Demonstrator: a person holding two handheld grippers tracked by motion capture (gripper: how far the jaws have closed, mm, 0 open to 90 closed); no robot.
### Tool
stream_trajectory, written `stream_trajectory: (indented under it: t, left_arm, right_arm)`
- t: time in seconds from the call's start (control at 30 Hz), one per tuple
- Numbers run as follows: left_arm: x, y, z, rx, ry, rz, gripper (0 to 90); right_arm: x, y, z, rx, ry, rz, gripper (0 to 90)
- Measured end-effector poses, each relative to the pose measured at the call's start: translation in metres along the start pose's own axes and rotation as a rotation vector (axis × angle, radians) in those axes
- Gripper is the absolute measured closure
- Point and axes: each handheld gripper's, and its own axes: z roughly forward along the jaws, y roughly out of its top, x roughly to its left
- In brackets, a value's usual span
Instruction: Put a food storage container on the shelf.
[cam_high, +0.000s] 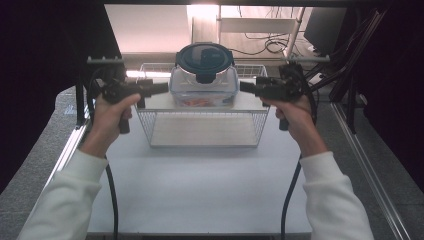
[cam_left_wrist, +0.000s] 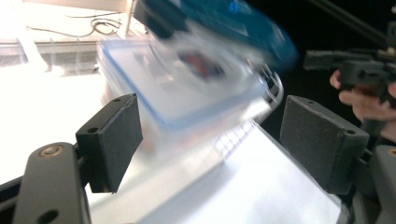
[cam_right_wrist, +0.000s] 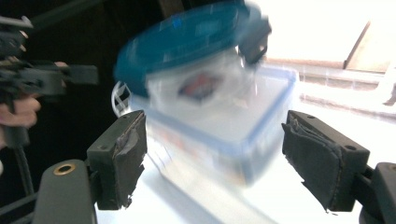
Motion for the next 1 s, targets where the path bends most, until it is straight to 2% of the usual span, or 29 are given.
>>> stream_trajectory:
  t: [0.1, 0.13, 0.2, 0.33, 0.4, 0.47, 0.57, 0.7, 0.73, 0.8, 0.83, 1.0]
  left_arm:
    - [-0.005, -0.029, -0.007, 0.012, -0.052, -0.017, 20.5]
    - [-0.007, -0.038, -0.009, 0.017, -0.05, -0.009, 20.5]
    - [-0.01, -0.056, -0.012, 0.027, -0.018, 0.016, 21.1]
    - [-0.013, -0.087, -0.017, 0.047, 0.009, 0.036, 22.4]
    - [-0.014, -0.105, -0.019, 0.066, 0.06, 0.068, 23.0]
    - [-0.013, -0.12, -0.021, 0.075, 0.08, 0.065, 23.2]
    - [-0.011, -0.143, -0.02, 0.111, 0.109, 0.066, 23.6]
    - [-0.007, -0.17, -0.019, 0.148, 0.129, 0.056, 23.6]
    - [-0.006, -0.172, -0.018, 0.15, 0.129, 0.05, 23.6]
    - [-0.003, -0.177, -0.014, 0.175, 0.129, 0.037, 23.5]
    - [-0.003, -0.179, -0.014, 0.173, 0.138, 0.036, 23.5]
    - [-0.002, -0.185, -0.014, 0.184, 0.161, 0.053, 23.6]
  right_arm:
    - [0.003, -0.029, -0.012, 0.004, -0.017, -0.032, 22.0]
    - [0.004, -0.038, -0.016, 0.009, -0.021, -0.032, 22.1]
    - [0.005, -0.056, -0.021, 0.007, -0.022, -0.035, 22.2]
    - [0.008, -0.091, -0.029, 0.007, -0.015, -0.032, 22.4]
    - [0.008, -0.106, -0.032, 0.009, -0.012, -0.031, 22.4]
    - [0.009, -0.122, -0.033, 0.019, -0.014, -0.034, 22.4]
    - [0.009, -0.144, -0.035, 0.049, -0.055, -0.057, 22.4]
    - [0.004, -0.174, -0.035, 0.084, -0.062, -0.019, 22.6]
    - [0.002, -0.182, -0.035, 0.094, -0.062, -0.002, 22.6]
    - [-0.001, -0.19, -0.032, 0.101, -0.061, 0.012, 22.9]
    - [-0.003, -0.191, -0.031, 0.114, -0.067, 0.018, 22.8]
    - [0.0, -0.191, -0.026, 0.121, -0.085, -0.001, 22.8]
